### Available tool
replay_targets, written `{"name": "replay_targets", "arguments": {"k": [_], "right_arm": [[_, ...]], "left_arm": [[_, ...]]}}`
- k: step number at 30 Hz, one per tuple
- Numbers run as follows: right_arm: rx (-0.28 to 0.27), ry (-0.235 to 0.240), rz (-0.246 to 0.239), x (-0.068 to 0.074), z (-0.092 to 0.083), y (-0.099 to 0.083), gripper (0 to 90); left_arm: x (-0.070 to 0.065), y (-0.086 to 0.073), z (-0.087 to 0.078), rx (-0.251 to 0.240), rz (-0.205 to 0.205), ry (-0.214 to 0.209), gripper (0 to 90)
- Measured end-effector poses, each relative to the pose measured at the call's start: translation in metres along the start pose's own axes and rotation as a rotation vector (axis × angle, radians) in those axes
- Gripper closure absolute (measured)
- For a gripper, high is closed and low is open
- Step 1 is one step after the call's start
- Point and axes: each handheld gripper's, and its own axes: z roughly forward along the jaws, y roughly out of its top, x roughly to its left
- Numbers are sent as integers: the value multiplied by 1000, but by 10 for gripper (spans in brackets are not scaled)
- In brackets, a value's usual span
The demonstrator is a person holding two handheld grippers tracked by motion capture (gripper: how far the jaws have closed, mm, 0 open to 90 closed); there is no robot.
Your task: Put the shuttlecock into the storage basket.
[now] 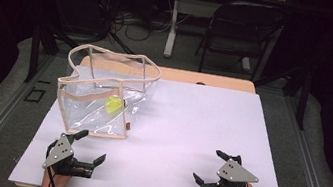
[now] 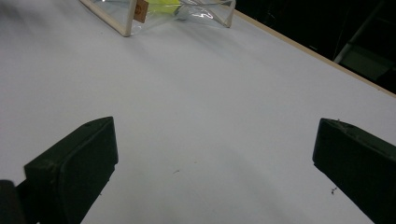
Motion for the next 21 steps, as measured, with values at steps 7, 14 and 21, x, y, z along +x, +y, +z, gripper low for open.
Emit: {"name": "replay_targets", "arguments": {"k": [7, 14, 21], "right_arm": [[-27, -16, -28, 4, -10, -9, 0], [-38, -10, -34, 5, -15, -15, 0], [-47, -11, -15, 6, -16, -20, 0]], "left_arm": [[-1, 0, 0, 1, 1, -1, 4], [-1, 0, 1, 8, 3, -2, 4], [-2, 0, 2, 15, 10, -12, 3]]}}
